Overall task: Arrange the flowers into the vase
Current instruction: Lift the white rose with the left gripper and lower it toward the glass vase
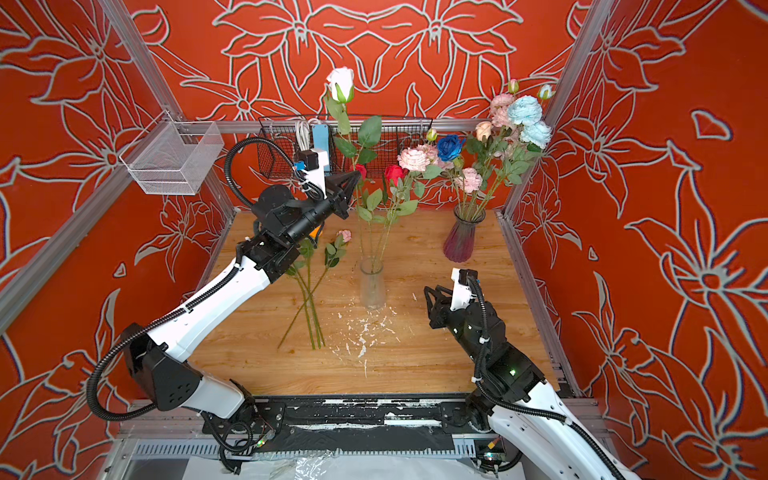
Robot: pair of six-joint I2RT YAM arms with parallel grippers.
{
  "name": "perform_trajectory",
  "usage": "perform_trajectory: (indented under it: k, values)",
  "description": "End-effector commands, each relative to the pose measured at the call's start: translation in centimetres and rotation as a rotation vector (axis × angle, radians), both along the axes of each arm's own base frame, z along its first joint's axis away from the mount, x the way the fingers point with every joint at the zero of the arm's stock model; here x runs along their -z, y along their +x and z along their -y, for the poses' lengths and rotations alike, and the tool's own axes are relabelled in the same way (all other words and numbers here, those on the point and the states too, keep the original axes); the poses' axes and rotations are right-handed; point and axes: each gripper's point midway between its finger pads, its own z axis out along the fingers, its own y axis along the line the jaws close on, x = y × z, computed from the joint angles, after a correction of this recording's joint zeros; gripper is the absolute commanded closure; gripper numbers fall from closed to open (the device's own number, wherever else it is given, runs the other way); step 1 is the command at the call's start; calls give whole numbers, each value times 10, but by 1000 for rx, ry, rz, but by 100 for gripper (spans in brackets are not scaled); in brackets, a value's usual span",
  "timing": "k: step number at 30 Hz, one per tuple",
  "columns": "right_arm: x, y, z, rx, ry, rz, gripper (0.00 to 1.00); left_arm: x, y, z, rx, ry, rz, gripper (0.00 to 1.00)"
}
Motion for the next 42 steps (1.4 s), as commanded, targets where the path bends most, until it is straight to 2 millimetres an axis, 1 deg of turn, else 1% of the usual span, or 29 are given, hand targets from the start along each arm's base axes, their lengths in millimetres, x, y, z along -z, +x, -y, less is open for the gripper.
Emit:
perform_trajectory:
  k: [1,5,7,9,13,16,18,20,24,28,31,34,36,40,41,42]
  values:
    - [8,0,4,22,4,-13,63,-12,-11,3,18,-55,55,100]
    - [9,1,4,25,-3,-13,63,11,-15,9,24,-57,27,100]
    - [8,1,4,27,1,-10,63,11,-21,9,11,-50,47,100]
    - [8,1,3,21,1,-12,63,4,-25,6,-8,-25,68,100]
    - [7,0,3,16,-7,-15,63,-22,-37,-2,-31,55,119,100]
    - [6,0,3,16,1,-10,63,-42,-47,-10,-44,52,150,100]
    - [8,1,2,17,6,-13,63,-50,-53,-11,-25,31,156,100]
    - [8,1,0,10,9,-15,63,-54,-55,-9,-4,5,154,100]
    - [8,1,-2,4,14,-21,63,-48,-47,1,25,-25,128,100]
    - [9,-2,1,5,10,-24,63,-34,-40,9,40,-11,86,100]
    - [11,-4,5,15,5,-24,63,-10,-37,11,33,-3,39,100]
    - [12,-5,7,23,5,-20,63,19,-33,10,23,-7,-18,100]
    - [12,-4,5,17,4,-22,63,39,-29,12,19,3,-56,100]
    - [15,-2,1,5,7,-37,62,74,-22,15,3,16,-121,100]
    - [16,-2,-1,0,6,-42,61,81,-21,15,2,24,-134,98]
    - [15,-1,-1,-2,6,-43,60,87,-22,17,5,38,-138,90]
